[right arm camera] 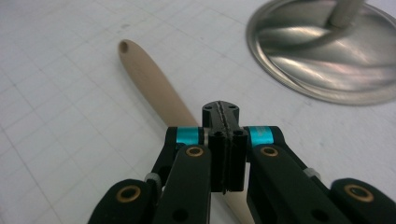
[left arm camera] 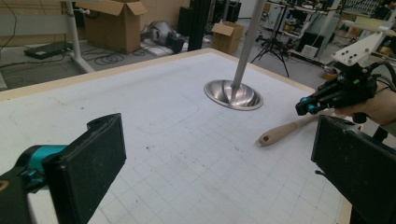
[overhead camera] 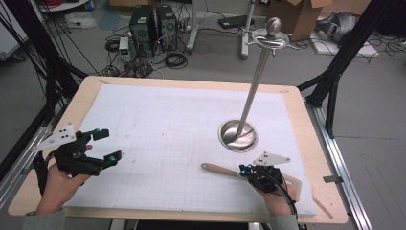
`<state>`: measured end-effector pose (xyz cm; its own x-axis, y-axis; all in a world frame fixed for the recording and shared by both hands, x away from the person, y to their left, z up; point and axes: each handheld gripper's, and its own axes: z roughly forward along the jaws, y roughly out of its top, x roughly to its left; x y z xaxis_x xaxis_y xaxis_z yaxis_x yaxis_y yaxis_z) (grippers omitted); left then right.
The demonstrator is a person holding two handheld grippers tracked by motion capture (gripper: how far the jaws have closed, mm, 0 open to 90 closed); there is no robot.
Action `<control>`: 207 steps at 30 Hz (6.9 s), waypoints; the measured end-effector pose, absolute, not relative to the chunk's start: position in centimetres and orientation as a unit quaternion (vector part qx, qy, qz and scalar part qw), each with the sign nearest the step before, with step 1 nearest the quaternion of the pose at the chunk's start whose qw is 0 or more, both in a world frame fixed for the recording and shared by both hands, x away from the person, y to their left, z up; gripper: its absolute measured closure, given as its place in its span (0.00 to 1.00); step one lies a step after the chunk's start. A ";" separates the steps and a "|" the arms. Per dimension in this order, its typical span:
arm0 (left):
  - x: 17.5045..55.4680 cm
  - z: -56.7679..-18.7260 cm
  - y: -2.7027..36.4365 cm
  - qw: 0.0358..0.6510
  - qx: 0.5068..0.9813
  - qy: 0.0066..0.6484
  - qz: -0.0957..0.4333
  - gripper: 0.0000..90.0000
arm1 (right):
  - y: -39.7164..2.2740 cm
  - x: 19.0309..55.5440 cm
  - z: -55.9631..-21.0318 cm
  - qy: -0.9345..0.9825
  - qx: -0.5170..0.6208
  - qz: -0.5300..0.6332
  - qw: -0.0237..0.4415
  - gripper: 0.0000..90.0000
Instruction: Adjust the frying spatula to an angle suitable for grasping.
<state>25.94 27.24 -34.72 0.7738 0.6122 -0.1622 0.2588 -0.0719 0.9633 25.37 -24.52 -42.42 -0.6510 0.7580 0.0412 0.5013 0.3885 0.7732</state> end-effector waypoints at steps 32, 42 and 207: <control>24.5 -35.3 29.1 0.598 0.713 0.329 0.160 0.04 | -19.7 26.5 -44.2 0.864 0.320 0.369 0.123 1.00; 24.1 -35.4 29.4 0.595 0.712 0.335 0.164 0.04 | -19.0 27.0 -44.3 0.868 0.311 0.361 0.140 1.00; 26.1 -37.0 26.7 0.574 0.741 0.321 0.134 0.04 | -27.5 27.5 -44.0 0.816 0.444 0.343 0.143 1.00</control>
<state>26.06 26.71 -36.97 0.7576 0.6304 -0.1694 0.3215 -0.1346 0.9373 27.52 -27.45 -44.01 -0.5649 0.8220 0.0717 0.6267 0.3709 0.6853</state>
